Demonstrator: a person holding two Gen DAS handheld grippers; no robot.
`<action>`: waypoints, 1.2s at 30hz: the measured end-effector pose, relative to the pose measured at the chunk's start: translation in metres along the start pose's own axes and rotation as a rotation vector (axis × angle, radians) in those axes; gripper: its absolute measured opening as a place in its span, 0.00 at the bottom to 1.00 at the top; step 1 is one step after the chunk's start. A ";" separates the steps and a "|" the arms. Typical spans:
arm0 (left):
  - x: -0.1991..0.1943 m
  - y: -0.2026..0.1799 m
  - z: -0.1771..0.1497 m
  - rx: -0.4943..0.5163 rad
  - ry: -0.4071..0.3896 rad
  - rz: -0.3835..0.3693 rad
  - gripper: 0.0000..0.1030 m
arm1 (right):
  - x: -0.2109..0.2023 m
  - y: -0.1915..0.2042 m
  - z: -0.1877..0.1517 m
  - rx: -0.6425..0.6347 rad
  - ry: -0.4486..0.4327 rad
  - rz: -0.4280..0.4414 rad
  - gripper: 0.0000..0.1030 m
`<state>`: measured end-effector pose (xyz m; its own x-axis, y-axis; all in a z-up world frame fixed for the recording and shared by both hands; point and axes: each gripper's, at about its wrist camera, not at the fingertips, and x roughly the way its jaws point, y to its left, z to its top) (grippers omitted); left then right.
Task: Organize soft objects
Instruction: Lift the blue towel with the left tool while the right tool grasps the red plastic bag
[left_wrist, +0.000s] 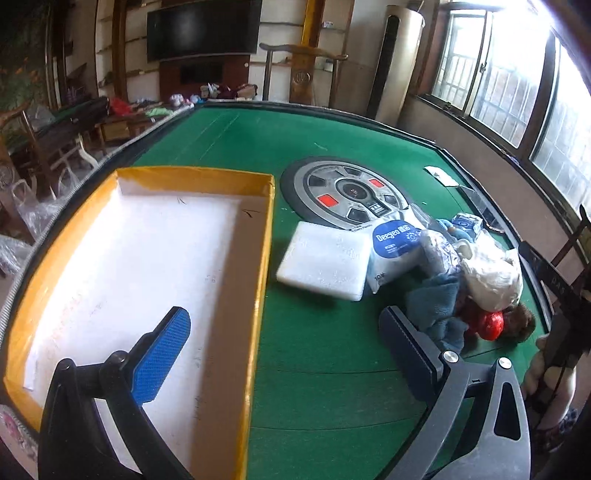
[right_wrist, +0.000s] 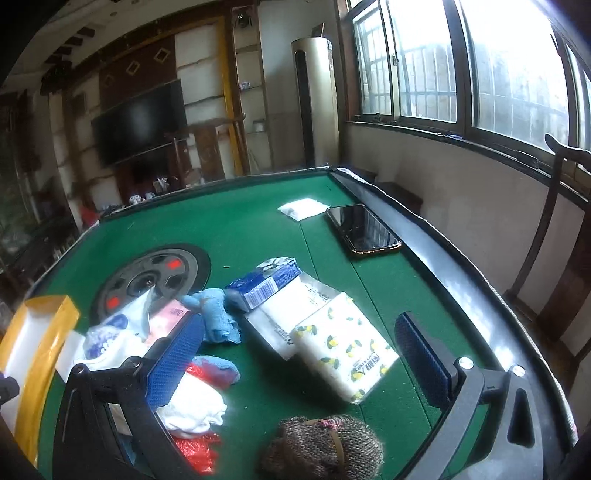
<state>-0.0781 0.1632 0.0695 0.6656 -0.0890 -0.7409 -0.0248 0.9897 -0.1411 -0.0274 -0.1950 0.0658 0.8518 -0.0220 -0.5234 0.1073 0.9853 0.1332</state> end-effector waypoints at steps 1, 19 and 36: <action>0.003 -0.004 0.002 0.000 0.006 -0.027 1.00 | 0.000 -0.001 0.000 0.003 0.007 0.004 0.99; 0.066 -0.142 -0.023 0.253 0.132 -0.239 0.44 | -0.001 -0.005 0.002 0.011 0.041 0.012 0.99; -0.028 -0.032 -0.018 -0.011 0.021 -0.370 0.31 | -0.031 0.017 -0.011 -0.054 0.058 0.202 0.99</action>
<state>-0.1091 0.1316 0.0827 0.6158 -0.4433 -0.6514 0.2070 0.8887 -0.4091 -0.0574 -0.1756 0.0748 0.8221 0.1854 -0.5384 -0.0917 0.9763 0.1962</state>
